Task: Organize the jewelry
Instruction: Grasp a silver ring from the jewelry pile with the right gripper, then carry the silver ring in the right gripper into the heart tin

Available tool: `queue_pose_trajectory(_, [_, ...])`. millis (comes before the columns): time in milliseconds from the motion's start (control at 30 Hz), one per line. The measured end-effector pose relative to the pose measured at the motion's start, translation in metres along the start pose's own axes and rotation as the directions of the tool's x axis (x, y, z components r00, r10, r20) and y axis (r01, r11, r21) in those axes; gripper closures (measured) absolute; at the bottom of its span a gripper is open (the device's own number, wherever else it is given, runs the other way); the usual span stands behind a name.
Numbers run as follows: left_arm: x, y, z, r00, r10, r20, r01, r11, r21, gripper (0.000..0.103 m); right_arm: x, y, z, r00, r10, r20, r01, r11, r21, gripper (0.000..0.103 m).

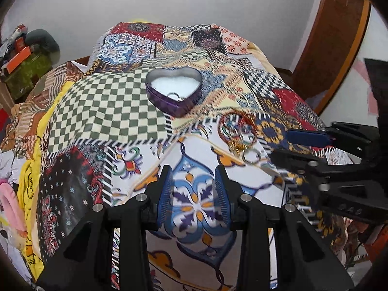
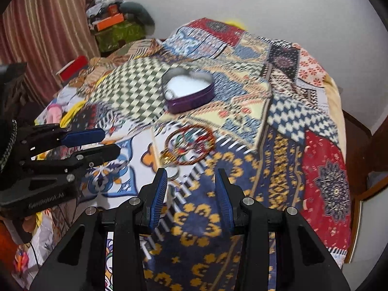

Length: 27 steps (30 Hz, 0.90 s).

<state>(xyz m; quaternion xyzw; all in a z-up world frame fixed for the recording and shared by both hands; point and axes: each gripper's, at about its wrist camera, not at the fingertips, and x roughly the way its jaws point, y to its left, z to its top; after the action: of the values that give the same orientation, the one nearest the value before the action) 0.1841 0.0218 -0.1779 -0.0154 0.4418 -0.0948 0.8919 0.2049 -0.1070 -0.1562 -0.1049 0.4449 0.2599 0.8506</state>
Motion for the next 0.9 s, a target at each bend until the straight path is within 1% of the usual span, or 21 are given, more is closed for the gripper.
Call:
queue_pose_trajectory(200, [-0.002,-0.005,-0.007,1.000,0.007,0.000,-0.007,1.000,0.027,0.068,0.017,0.009,0.000,1.000,0.013,-0.026,-0.014,1.000,-0.025,0.066])
queue_pose_trajectory(300, [-0.001,-0.005,-0.006,1.000,0.000,0.001,-0.001,1.000,0.025,0.068,0.022,0.010,0.000,1.000,0.018,-0.025,-0.019,0.999,-0.030,0.066])
queue_pose_trajectory(400, [0.002,-0.005,-0.004,1.000,-0.009,0.001,0.009,1.000,0.015,0.068,0.024,0.006,0.002,0.999,0.041,-0.023,-0.042,0.999,-0.022,0.066])
queue_pose_trajectory(467, [0.003,-0.005,-0.003,1.000,-0.021,0.000,0.021,1.000,0.008,0.068,0.025,0.004,0.001,0.999,0.043,-0.017,-0.043,0.999,-0.022,0.074])
queue_pose_trajectory(500, [0.005,-0.005,-0.002,0.999,-0.032,-0.002,0.032,0.999,0.004,0.068,0.025,0.003,0.001,0.999,0.045,-0.016,-0.045,0.999,-0.023,0.082])
queue_pose_trajectory(700, [0.012,-0.015,0.002,0.999,-0.047,-0.006,0.047,0.999,0.013,0.068,0.018,-0.011,-0.004,0.998,0.061,0.012,-0.061,0.998,0.025,0.083])
queue_pose_trajectory(900, [0.023,-0.028,0.007,0.998,-0.065,-0.011,0.066,0.997,0.028,0.068,0.006,-0.028,-0.009,0.999,0.038,0.039,-0.040,0.997,0.059,0.083])
